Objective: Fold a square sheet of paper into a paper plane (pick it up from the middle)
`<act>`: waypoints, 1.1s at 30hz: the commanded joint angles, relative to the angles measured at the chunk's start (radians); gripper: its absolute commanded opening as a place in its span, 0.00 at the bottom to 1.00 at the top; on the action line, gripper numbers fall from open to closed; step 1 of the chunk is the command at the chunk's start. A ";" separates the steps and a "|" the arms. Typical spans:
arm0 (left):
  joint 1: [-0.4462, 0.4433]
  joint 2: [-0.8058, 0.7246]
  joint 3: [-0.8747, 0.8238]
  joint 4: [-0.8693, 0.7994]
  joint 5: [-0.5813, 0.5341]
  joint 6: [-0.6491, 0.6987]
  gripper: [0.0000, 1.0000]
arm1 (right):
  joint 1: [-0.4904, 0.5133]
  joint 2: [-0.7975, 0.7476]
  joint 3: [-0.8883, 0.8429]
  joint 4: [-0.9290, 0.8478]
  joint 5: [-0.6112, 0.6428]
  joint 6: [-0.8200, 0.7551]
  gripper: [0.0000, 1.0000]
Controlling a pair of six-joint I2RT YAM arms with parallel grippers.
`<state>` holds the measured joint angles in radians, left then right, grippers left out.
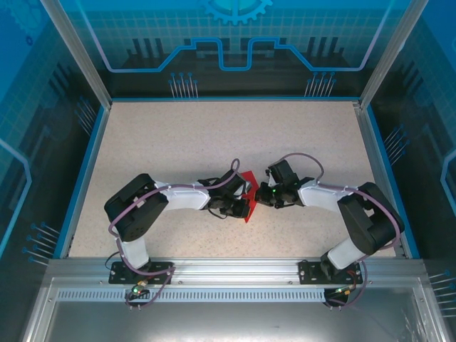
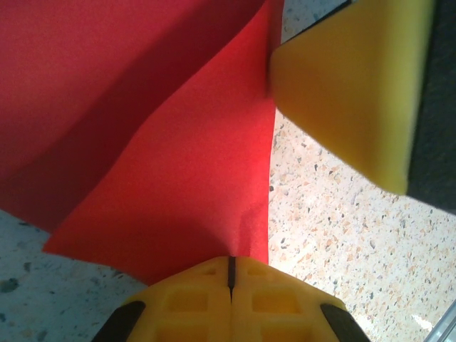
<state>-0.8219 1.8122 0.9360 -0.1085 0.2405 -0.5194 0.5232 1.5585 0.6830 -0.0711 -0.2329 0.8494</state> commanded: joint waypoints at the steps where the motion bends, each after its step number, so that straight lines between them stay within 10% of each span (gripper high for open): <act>1: -0.008 0.067 -0.031 -0.148 -0.047 0.030 0.00 | 0.012 0.023 0.031 0.015 0.002 0.005 0.00; 33: -0.008 0.044 -0.049 -0.180 -0.009 0.046 0.00 | -0.147 0.112 0.075 -0.028 0.109 -0.154 0.00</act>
<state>-0.8219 1.8130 0.9394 -0.1165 0.2436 -0.4950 0.4168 1.6562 0.7540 -0.0864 -0.2008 0.7246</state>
